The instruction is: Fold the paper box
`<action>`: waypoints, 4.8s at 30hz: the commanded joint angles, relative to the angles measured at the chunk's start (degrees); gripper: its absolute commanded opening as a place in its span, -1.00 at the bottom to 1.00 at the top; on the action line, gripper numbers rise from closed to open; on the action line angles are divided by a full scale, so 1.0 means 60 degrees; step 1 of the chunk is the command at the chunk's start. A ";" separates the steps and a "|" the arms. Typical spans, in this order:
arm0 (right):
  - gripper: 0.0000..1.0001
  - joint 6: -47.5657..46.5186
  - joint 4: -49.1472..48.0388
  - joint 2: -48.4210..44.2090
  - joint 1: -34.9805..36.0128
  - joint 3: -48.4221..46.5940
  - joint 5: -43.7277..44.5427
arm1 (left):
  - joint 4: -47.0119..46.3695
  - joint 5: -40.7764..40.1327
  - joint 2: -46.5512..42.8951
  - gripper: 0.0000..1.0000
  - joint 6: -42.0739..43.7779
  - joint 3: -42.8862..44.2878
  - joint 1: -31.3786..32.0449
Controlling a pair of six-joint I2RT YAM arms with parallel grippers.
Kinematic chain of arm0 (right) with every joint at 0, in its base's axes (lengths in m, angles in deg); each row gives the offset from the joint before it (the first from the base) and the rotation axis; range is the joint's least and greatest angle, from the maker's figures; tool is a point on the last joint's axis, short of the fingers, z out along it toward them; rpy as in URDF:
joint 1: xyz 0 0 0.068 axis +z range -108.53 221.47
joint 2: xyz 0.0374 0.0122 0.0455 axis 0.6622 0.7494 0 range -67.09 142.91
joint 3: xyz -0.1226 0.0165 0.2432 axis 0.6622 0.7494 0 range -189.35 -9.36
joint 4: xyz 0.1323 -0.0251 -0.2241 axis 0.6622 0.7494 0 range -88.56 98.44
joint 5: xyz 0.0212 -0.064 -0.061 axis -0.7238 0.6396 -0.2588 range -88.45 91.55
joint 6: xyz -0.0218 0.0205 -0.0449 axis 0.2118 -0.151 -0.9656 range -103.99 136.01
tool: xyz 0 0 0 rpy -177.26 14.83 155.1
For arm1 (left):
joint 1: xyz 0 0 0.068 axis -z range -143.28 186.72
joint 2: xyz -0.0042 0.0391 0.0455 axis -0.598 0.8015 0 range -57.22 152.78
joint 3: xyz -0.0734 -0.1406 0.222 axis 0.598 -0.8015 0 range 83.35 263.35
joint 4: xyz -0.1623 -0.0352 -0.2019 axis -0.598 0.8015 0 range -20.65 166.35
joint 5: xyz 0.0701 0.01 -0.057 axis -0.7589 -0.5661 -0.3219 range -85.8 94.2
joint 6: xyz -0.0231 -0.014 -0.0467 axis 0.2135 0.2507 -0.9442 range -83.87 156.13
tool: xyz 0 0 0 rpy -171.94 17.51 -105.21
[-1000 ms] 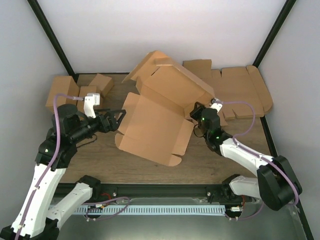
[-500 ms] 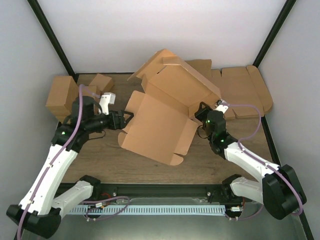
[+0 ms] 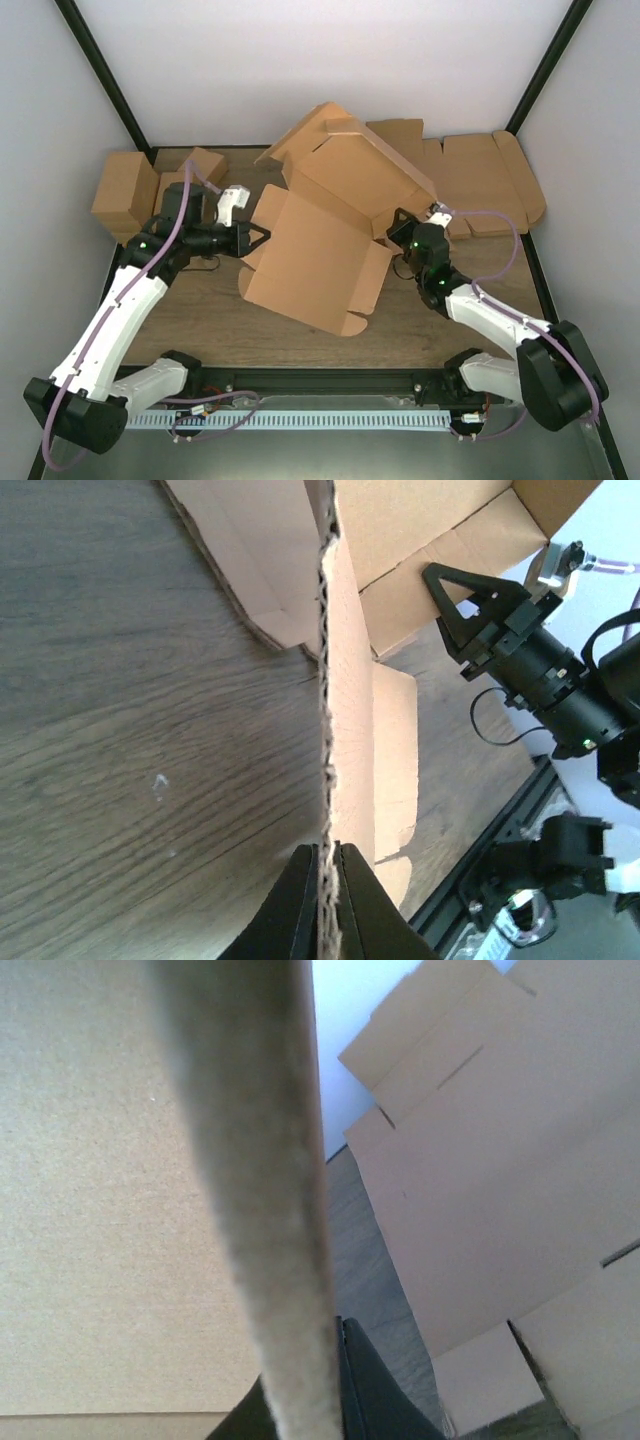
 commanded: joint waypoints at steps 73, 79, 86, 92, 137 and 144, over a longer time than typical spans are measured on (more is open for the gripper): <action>1.00 -0.4388 0.1924 0.1123 -0.2037 -0.3170 -1.0147 | 0.4596 -0.3279 0.1832 -0.80 0.1756 0.3793 0.0066; 0.97 -0.4305 0.2121 0.1568 -0.2028 -0.3801 -0.9955 | 0.4474 -0.2891 0.1755 -0.72 0.1792 0.3748 0.0061; 0.84 -0.4171 0.2057 0.1984 -0.2034 -0.4148 -0.9858 | 0.4293 -0.2659 0.1631 -0.23 0.1840 0.3807 0.0069; 0.79 -0.4315 0.2210 0.2333 -0.2038 -0.4265 -0.9948 | 0.3376 -0.2142 0.1244 0.45 0.1587 0.4027 0.0048; 0.82 -0.4707 0.2650 0.2480 -0.2038 -0.4480 -1.0554 | -0.3216 0.1054 0.2916 0.07 -0.1158 0.1038 -0.2933; 0.82 -0.4698 0.2656 0.2495 -0.2031 -0.4506 -1.0635 | -0.3798 0.3680 0.3819 -0.91 -0.1316 0.1103 -0.2869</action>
